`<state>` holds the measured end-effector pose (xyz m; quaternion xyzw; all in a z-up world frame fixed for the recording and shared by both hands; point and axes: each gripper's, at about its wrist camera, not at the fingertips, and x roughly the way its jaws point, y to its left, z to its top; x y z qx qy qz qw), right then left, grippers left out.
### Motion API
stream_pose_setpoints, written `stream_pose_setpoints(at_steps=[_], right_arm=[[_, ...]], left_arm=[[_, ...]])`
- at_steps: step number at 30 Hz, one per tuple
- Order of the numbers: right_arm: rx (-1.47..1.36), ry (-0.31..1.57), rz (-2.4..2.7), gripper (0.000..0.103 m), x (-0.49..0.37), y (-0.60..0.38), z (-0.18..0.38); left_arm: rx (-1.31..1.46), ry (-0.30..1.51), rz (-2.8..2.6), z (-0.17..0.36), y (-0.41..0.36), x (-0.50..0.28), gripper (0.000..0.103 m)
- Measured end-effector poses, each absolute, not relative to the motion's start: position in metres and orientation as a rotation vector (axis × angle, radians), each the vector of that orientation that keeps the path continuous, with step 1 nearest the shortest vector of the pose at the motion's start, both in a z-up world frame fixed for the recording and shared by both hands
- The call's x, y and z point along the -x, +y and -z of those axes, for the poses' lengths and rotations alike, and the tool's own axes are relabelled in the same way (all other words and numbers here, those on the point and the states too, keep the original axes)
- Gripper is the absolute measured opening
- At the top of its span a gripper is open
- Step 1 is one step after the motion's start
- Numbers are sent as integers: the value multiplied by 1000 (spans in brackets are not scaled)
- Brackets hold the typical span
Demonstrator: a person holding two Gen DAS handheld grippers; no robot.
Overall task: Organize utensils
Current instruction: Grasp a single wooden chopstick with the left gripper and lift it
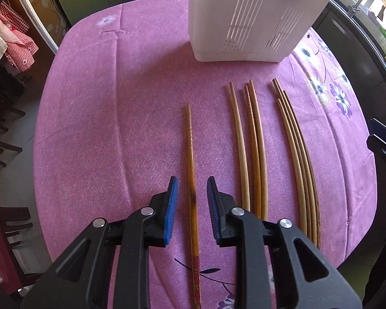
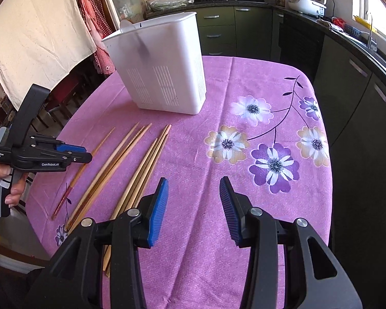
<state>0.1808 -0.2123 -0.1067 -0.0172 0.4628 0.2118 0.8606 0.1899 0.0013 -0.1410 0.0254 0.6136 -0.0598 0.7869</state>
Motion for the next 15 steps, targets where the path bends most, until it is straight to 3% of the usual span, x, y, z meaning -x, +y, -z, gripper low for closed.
stream_pose_setpoints(at_steps=[4, 9, 15], right_arm=[[43, 982, -454, 42, -185, -206, 106], [46, 999, -463, 42, -187, -203, 109], [58, 1031, -484, 42, -192, -193, 111]], left_arm=[[-73, 1350, 122, 148, -2, -193, 21], [-99, 1355, 125, 148, -4, -191, 7], [-99, 1338, 131, 148, -8, -188, 7]])
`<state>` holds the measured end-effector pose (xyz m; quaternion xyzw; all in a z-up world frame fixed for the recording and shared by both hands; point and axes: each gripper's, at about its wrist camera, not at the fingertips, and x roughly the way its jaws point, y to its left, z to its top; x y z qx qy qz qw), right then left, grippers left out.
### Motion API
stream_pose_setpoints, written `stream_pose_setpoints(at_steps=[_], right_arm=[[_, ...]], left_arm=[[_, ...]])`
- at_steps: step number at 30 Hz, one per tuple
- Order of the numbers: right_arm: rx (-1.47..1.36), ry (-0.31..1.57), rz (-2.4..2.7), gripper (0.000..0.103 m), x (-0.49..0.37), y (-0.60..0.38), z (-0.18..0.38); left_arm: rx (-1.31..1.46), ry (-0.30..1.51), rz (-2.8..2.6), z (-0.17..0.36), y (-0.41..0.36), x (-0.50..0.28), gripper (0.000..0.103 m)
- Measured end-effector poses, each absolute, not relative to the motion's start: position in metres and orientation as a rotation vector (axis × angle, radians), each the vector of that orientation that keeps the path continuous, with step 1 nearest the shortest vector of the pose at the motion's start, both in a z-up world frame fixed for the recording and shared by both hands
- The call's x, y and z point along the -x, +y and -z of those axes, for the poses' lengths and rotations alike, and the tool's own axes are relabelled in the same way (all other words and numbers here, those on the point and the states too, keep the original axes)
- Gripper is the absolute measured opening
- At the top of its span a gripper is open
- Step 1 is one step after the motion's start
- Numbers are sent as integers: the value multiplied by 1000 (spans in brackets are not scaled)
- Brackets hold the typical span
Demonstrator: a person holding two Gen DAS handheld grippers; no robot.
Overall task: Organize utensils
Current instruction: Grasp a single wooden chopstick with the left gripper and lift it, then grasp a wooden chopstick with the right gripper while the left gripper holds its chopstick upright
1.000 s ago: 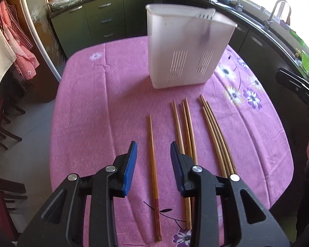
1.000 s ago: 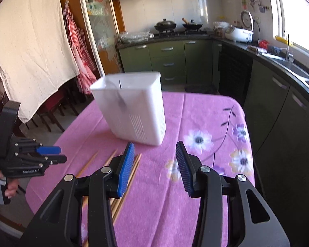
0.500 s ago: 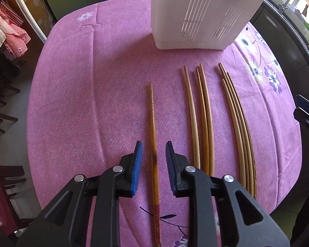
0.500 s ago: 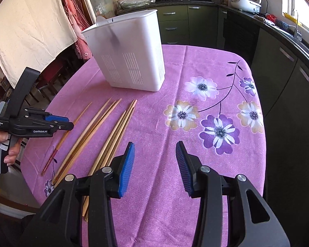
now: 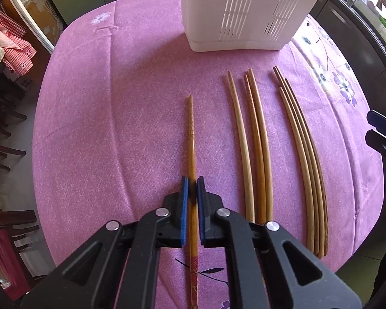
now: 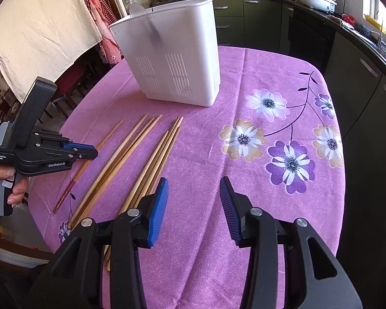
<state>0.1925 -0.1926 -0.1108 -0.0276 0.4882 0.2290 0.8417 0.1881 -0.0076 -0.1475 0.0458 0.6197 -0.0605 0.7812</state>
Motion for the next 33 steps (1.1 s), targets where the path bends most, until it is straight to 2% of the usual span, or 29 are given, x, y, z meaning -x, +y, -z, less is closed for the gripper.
stream_pose_setpoints(at_steps=[11, 12, 13, 17, 22, 25, 33], right_arm=[[68, 1144, -537, 42, -215, -164, 121], [68, 1160, -543, 39, -218, -160, 123], [71, 1178, -550, 32, -221, -156, 125], [70, 1246, -564, 22, -232, -142, 136], [54, 1293, -558, 21, -242, -131, 147], [69, 1307, -545, 16, -243, -127, 150], [80, 1339, -531, 16, -243, -117, 156]], left_arm=[[-69, 1179, 134, 98, 8, -172, 6], [-65, 1158, 135, 92, 9, -168, 6], [-61, 1137, 137, 85, 10, -165, 6], [-48, 1051, 136, 62, 16, -153, 6], [-34, 974, 147, 43, 23, -138, 6], [-40, 943, 151, 35, 24, -131, 6], [-49, 912, 167, 29, 23, -122, 6]])
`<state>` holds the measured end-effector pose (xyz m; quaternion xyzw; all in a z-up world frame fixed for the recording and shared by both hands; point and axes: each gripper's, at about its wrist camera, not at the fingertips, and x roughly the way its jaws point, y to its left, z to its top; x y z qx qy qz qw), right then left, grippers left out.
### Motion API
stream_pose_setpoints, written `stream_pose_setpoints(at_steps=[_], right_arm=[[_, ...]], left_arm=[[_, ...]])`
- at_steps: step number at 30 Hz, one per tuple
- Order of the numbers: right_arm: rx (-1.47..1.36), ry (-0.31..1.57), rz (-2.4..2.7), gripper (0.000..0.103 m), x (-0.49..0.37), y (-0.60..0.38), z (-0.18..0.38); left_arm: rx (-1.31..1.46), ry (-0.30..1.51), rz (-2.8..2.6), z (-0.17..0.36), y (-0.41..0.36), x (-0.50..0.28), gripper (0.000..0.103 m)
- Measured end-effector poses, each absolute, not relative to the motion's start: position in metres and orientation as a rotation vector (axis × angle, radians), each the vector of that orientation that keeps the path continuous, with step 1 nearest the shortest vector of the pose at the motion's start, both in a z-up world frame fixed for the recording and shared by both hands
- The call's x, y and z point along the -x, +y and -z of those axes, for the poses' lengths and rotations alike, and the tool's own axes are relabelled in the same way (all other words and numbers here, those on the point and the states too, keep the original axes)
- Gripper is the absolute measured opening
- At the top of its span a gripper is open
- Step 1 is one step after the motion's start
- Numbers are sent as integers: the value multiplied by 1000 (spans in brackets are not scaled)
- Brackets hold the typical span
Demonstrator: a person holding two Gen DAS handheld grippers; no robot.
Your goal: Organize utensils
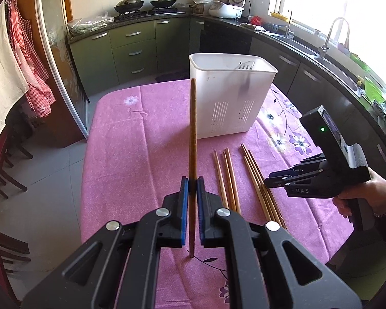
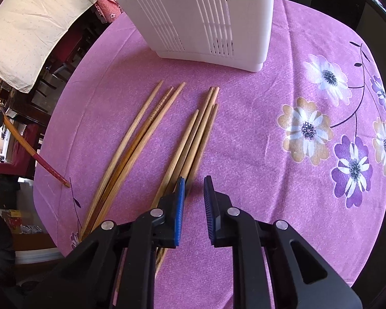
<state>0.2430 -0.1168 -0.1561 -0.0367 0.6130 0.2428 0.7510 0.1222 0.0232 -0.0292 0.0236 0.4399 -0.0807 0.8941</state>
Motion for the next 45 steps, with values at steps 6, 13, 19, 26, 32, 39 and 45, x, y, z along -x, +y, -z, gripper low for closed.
stream_pose_setpoints(at_steps=[6, 13, 19, 26, 32, 39, 45], right_arm=[[107, 1354, -497, 16, -241, -117, 156], [129, 1376, -493, 16, -239, -114, 157], [203, 1360, -467, 12, -240, -97, 158], [148, 1303, -502, 7, -231, -113, 146], [97, 1181, -547, 6, -210, -140, 105], [47, 1043, -582, 6, -173, -164, 60], [25, 1000, -590, 6, -158, -178, 44]], left_arm=[[-51, 915, 169, 30, 24, -121, 7], [-60, 913, 174, 31, 23, -121, 7], [-67, 910, 176, 30, 22, -118, 7], [-78, 908, 179, 29, 21, -117, 7], [-90, 896, 179, 26, 19, -115, 6], [-101, 882, 181, 20, 19, -110, 6], [-107, 872, 189, 15, 15, -106, 6]])
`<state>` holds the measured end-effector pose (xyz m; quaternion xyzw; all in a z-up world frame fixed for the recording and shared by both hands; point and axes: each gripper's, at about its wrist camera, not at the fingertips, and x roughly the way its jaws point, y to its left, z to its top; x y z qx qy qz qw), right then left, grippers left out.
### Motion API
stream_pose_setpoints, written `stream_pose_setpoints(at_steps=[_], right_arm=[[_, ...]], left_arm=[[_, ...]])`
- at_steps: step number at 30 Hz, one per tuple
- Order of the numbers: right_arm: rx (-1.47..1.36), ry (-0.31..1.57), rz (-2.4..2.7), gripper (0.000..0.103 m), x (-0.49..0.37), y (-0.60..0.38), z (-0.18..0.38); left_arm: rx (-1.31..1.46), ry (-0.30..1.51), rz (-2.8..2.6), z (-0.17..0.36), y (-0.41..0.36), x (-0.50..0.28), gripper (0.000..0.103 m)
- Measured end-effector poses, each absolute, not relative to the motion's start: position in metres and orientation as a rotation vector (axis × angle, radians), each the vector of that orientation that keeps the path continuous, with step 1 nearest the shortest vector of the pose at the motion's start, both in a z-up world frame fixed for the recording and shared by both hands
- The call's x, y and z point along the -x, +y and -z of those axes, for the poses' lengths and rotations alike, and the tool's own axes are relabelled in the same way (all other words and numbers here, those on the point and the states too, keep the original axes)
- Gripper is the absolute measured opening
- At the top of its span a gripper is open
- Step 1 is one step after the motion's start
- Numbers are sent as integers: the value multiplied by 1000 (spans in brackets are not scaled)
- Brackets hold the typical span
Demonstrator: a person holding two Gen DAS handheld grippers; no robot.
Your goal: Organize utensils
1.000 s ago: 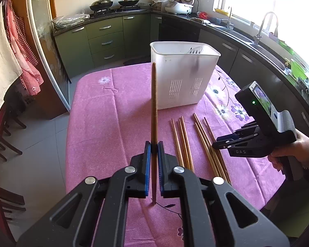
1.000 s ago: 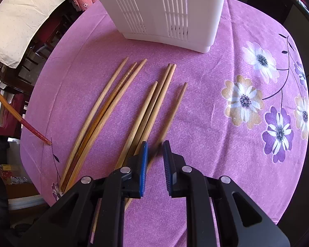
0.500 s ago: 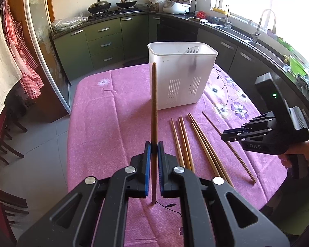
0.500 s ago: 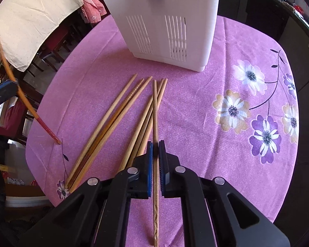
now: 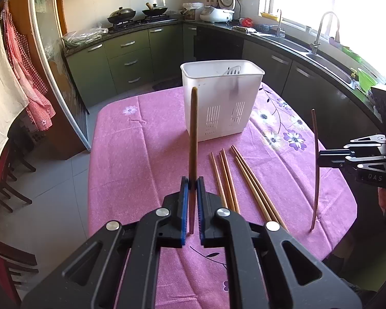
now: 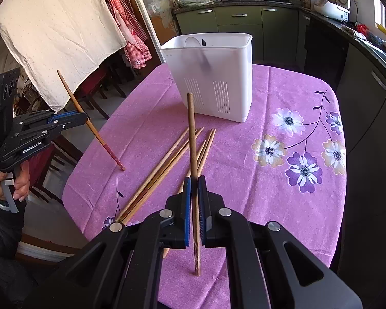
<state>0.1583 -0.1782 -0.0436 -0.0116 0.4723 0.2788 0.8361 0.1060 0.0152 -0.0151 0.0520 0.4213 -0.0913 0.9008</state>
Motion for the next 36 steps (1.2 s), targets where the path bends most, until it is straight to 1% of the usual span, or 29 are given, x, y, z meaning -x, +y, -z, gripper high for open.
stream_pose_setpoints(at_steps=[14, 17, 19, 24, 27, 30, 33, 35, 36], right_arm=[[-6, 904, -614, 6, -146, -186, 20], [-11, 865, -619, 6, -150, -187, 4], [-12, 833, -624, 1, -152, -187, -10], [-3, 750, -630, 1, -162, -186, -53], [10, 734, -633, 1, -168, -184, -67], [9, 754, -653, 1, -169, -184, -65], [1, 808, -660, 1, -174, -186, -47], [22, 867, -660, 4, -181, -188, -30], [36, 902, -663, 14, -184, -188, -19]], left_arm=[[-107, 848, 223, -6, 5, -108, 6], [-108, 834, 237, -19, 0, -113, 6], [-104, 824, 249, -29, -3, -119, 6], [-65, 779, 277, -66, -8, -136, 6], [-57, 740, 276, -87, -11, -145, 6], [-64, 724, 284, -94, -16, -150, 6], [-71, 729, 298, -92, -21, -152, 6], [-70, 735, 304, -88, -22, -153, 6], [-70, 741, 308, -86, -23, -154, 7]])
